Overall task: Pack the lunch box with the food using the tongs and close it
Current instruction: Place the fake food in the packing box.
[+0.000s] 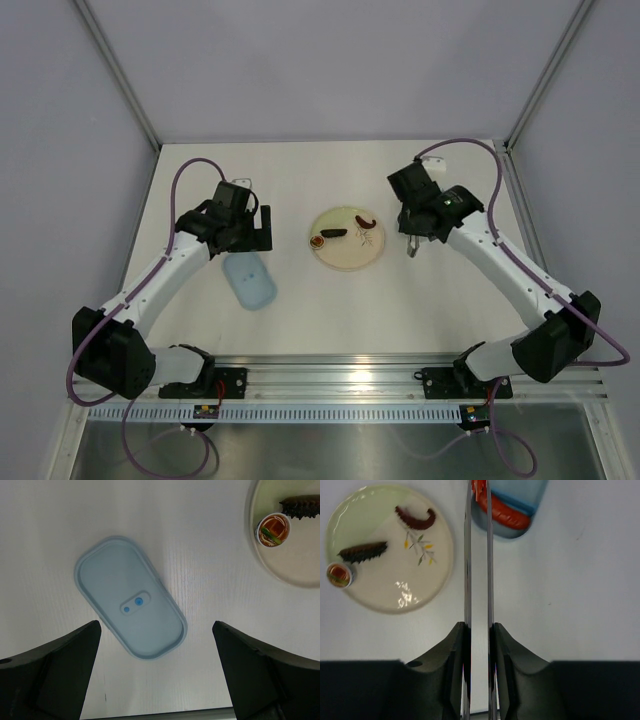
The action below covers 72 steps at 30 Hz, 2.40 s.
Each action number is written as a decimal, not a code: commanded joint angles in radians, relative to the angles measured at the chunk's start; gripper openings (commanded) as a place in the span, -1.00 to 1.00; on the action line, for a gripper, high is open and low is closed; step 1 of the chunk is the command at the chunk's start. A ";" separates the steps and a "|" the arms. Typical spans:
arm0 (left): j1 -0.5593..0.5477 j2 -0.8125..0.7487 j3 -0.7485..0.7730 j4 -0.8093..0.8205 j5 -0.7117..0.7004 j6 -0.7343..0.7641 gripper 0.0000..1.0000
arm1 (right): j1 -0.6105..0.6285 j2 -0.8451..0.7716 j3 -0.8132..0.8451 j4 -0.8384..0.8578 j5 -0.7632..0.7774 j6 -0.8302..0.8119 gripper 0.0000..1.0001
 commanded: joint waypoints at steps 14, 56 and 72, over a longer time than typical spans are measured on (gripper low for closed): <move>-0.005 -0.039 -0.007 0.016 -0.045 0.018 0.98 | -0.345 0.100 -0.047 0.201 -0.061 -0.189 -0.96; -0.005 -0.049 0.004 -0.011 -0.059 0.013 0.98 | -0.368 0.229 -0.001 0.264 -0.131 -0.226 -0.20; -0.005 -0.052 0.002 -0.014 -0.062 0.012 0.98 | -0.368 0.211 0.023 0.248 -0.124 -0.235 -0.07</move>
